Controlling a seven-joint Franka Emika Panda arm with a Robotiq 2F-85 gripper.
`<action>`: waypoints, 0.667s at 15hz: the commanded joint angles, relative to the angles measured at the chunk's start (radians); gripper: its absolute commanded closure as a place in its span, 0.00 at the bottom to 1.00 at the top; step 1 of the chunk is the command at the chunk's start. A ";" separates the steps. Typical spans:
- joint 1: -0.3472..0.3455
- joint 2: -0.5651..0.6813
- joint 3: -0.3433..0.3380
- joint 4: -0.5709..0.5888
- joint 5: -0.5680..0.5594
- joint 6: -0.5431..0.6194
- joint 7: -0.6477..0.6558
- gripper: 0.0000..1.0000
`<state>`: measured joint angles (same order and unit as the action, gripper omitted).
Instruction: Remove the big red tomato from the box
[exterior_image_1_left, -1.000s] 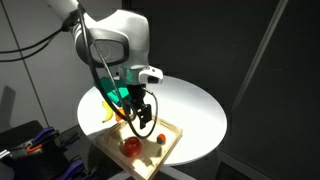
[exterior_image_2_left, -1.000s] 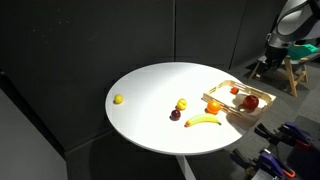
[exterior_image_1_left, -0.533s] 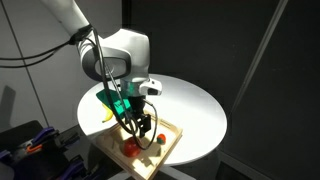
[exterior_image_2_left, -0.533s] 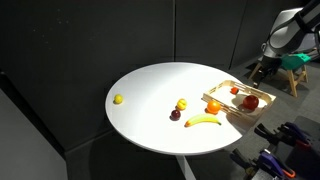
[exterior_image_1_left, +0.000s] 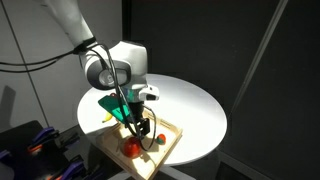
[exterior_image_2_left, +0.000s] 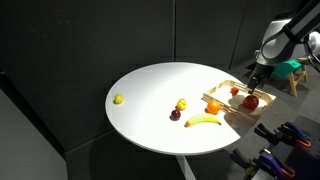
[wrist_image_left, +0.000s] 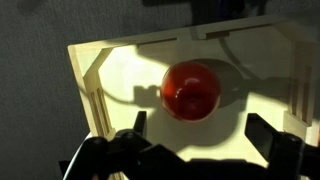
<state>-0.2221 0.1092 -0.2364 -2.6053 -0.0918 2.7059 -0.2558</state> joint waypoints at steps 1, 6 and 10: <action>-0.001 0.046 0.009 0.029 -0.019 0.026 0.020 0.00; -0.007 0.051 0.014 0.018 -0.004 0.028 0.004 0.00; -0.007 0.052 0.015 0.017 -0.004 0.028 0.004 0.00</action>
<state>-0.2221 0.1632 -0.2288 -2.5885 -0.0918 2.7364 -0.2555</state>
